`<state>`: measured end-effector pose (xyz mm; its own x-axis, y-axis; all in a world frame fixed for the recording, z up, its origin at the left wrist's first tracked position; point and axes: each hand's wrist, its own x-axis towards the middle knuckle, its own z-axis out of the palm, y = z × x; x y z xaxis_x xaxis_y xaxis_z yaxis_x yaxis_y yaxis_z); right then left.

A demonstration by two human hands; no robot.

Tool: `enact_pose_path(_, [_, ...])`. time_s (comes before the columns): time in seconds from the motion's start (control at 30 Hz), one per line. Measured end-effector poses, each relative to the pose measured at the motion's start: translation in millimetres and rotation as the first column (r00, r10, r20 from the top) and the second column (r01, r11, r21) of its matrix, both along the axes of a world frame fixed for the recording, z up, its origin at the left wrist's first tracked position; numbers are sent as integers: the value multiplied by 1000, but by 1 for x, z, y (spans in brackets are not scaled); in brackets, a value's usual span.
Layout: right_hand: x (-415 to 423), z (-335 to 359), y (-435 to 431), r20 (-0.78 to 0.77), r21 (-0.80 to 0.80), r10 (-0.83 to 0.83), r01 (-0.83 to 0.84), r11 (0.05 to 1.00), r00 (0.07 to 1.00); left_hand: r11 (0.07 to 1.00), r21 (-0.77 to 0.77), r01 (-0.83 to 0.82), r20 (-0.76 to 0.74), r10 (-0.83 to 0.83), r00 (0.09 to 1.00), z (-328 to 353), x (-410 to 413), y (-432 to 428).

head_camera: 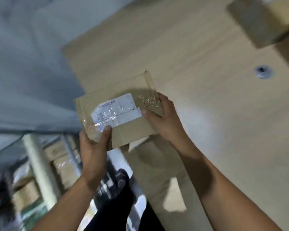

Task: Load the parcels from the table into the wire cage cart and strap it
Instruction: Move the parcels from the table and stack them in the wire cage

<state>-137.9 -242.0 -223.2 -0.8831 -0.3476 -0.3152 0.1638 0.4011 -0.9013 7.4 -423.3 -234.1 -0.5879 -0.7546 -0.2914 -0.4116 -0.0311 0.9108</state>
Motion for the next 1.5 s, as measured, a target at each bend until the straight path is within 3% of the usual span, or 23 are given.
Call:
enact_pose_path(0.23, [99,2,-158,40,-117,433,-427,897,900,917,6,-399,-26,399,917,2,157,-91])
enact_pose_path(0.43, [202,13,-279,-20,34,726,-725,688,688,733,97,-673,-27,678,734,-3,285,-140])
enact_pose_path(0.6, [323,29,-385,-92,126,878,-869,479,470,517,113,-849,-20,855,518,1,405,-180])
enact_pose_path(0.83, [451,6,-481,35,214,969,-949,233,246,343,216,-914,83,927,367,-17,532,-220])
enact_pose_path(0.93, [478,-35,-507,103,277,986,-955,101,134,252,178,-951,157,947,281,-51,548,-209])
enact_pose_path(1.07, [486,-108,-527,254,302,967,-949,-92,-13,113,285,-952,201,964,174,-113,530,-187])
enact_pose_path(1.17, [476,-161,-541,338,349,938,-916,-197,-73,87,252,-964,345,923,174,-160,502,-182])
enact_pose_path(1.33, [441,-251,-569,475,430,875,-844,-320,-91,11,354,-935,482,855,192,-243,446,-193])
enact_pose_path(1.5, [412,-326,-567,511,455,844,-781,-428,-165,-41,350,-936,587,788,185,-311,418,-210])
